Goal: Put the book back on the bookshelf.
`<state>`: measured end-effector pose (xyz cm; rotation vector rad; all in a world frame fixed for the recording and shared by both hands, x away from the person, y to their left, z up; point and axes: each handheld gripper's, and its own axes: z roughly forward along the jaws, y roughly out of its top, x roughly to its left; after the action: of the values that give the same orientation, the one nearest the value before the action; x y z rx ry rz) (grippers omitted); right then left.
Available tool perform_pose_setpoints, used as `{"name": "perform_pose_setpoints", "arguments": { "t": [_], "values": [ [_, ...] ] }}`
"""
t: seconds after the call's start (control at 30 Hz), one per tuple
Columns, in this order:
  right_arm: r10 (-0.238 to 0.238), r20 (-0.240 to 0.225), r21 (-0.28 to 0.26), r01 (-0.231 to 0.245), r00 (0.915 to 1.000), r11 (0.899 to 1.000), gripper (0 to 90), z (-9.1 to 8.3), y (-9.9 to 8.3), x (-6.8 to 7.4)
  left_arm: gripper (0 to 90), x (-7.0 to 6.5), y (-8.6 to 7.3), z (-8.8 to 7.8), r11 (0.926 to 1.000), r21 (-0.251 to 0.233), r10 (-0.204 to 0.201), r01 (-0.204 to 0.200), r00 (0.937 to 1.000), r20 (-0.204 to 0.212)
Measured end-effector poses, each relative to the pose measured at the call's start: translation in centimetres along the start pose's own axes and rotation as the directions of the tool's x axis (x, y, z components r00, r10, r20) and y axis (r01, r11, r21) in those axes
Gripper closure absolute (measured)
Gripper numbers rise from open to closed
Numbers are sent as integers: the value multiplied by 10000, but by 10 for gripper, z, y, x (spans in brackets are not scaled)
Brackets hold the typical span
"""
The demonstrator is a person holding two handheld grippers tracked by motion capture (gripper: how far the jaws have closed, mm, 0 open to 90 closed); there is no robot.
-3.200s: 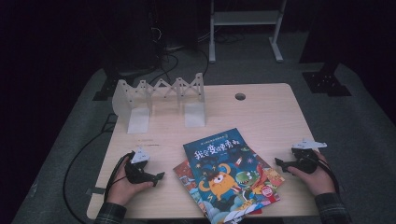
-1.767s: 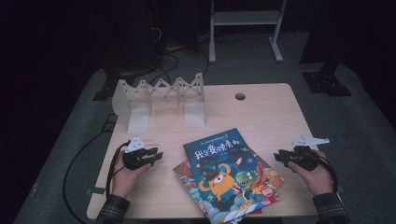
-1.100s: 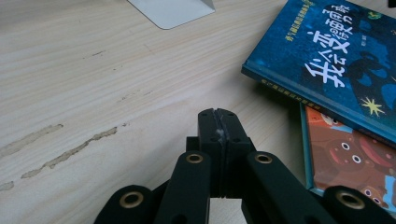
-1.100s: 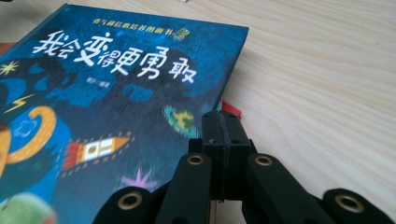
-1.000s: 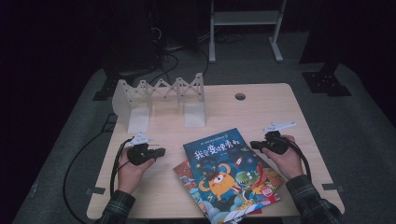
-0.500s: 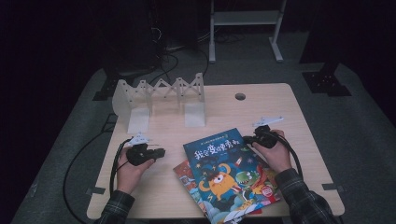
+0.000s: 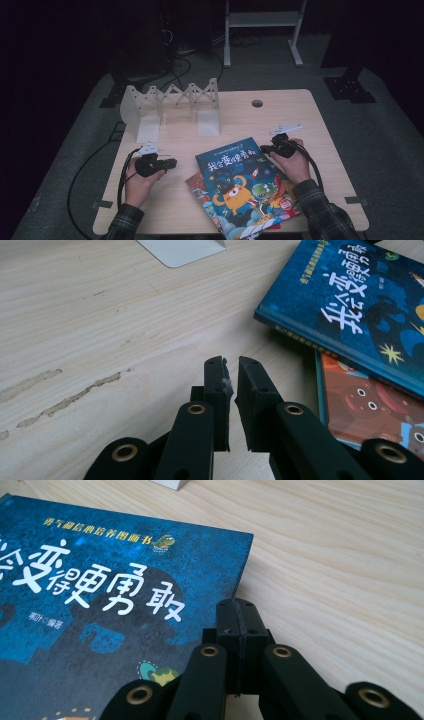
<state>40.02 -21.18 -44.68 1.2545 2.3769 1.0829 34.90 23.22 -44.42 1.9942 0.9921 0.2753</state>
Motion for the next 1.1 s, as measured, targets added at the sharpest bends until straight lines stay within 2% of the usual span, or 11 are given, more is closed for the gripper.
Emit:
{"name": "perform_pose_setpoints", "arguments": {
  "t": [0.2, 0.23, 0.4, 0.53, 0.67, 0.73, 0.83, 1.0, 1.1],
  "values": [
    [-166, -205, 38, 166, 9997, 9999, 893, 9, 6, 10, 810, 3, 2, -6, 9993, -331, -153, 151, 9999, -57],
    [-412, -226, 127, 415, 9989, 9991, 893, 12, 10, 15, 805, 3, 2, -7, 9992, -371, -160, 158, 9998, -75],
    [-643, -299, 211, 649, 9975, 9977, 893, 18, 15, 25, 779, 4, 2, -10, 9987, -473, -188, 185, 9998, -56],
    [-1135, -394, 286, 1147, 9928, 9930, 893, 26, 22, 39, 741, 3, 3, -8, 9985, -516, -207, 206, 9998, -20],
    [-1208, -645, 275, 1228, 9906, 9921, 893, 30, 24, 46, 707, 2, 3, -6, 9985, -497, -210, 211, 9998, 36],
    [-1269, -657, 259, 1288, 9897, 9913, 892, 30, 24, 47, 699, 1, 4, -4, 9989, -452, -151, 155, 9998, 90],
    [-1094, -819, 156, 1110, 9906, 9937, 872, 24, 23, 43, 673, -1, 5, -3, 9993, -358, -73, 75, 9999, 73],
    [-746, -849, -217, 731, 9936, 9971, 792, 2, 13, 32, 587, -4, 8, 1, 9999, -136, 36, -33, 9998, 178],
    [-704, -840, -197, 690, 9940, 9974, 767, -5, 6, 30, 570, -6, 9, 3, 10000, -59, 49, -48, 9997, 242]
  ]
}}
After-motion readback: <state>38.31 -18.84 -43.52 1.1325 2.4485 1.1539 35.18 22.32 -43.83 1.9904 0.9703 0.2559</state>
